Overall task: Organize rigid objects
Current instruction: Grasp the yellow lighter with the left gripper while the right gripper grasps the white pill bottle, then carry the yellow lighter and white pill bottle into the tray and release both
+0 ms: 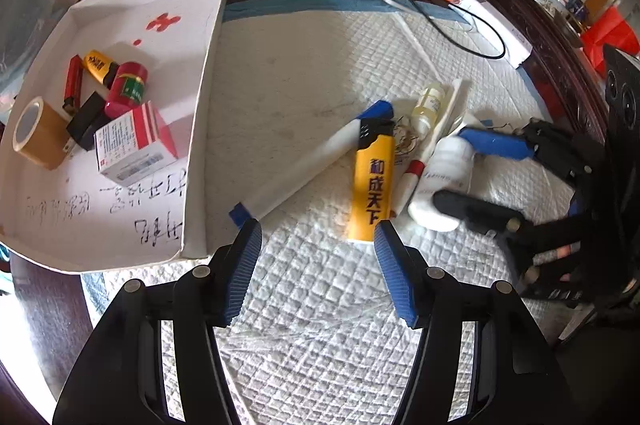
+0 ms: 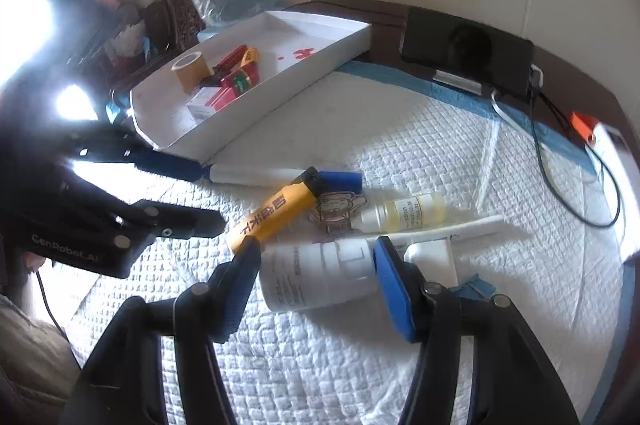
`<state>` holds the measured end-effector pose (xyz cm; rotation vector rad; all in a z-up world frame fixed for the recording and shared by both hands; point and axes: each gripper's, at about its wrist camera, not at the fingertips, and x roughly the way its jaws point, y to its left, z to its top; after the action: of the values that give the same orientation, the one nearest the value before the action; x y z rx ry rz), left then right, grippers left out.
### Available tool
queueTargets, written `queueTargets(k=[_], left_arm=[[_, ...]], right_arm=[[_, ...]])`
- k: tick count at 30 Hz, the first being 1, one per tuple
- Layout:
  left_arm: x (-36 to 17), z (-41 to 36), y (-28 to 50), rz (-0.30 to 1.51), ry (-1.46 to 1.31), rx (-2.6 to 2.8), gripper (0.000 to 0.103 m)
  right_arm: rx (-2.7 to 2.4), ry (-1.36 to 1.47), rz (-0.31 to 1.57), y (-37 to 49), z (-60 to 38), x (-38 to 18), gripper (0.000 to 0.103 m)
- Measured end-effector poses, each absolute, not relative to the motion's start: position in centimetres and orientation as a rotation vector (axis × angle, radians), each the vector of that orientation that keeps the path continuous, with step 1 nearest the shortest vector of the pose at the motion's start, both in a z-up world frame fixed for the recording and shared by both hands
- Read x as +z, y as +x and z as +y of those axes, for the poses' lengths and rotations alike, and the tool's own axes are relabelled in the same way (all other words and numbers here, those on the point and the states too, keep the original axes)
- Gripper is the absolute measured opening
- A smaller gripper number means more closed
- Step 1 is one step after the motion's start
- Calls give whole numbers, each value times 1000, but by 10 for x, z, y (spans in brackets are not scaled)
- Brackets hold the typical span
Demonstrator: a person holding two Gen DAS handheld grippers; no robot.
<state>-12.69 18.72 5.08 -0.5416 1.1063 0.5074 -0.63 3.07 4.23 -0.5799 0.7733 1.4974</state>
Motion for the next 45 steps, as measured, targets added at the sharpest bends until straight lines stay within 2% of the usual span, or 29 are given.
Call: queueTargets(k=[3,8,11,12,13,20,25,26,27,34,45], left_arm=[[49,187,-125,1110,-550,498,59],[43,183,-108,1130,-533,453,59],[42,184,-107,1129,-541,449,59],[42,184,-108,1127,-542,448,59],[43,185,-108,1125,-543,444,59],[40,189,-96,1117,-555,420,59],[32,192,-77,1140,-569,407,41],[32,193,-75,1145,-559,417,29],[33,193,-74,1155,-539,429,23],[41,194,-87,1096,-557,443,23],[137,191,-146,833,-508,537,23]], right_arm=[[1464,-557,803,4,29,40,74],[1459,-640,856,-4,38,25,75],[1453,-665,816,-12,43,20,75],[1456,-671,813,-13,44,20,73],[1463,-675,815,-13,44,20,63],[1423,-558,866,16,25,36,60],[1412,-501,876,18,13,42,60],[1413,-494,880,18,11,44,60],[1413,-489,882,19,11,44,60],[1420,-469,854,16,4,55,60],[1439,-328,688,10,-18,126,60]])
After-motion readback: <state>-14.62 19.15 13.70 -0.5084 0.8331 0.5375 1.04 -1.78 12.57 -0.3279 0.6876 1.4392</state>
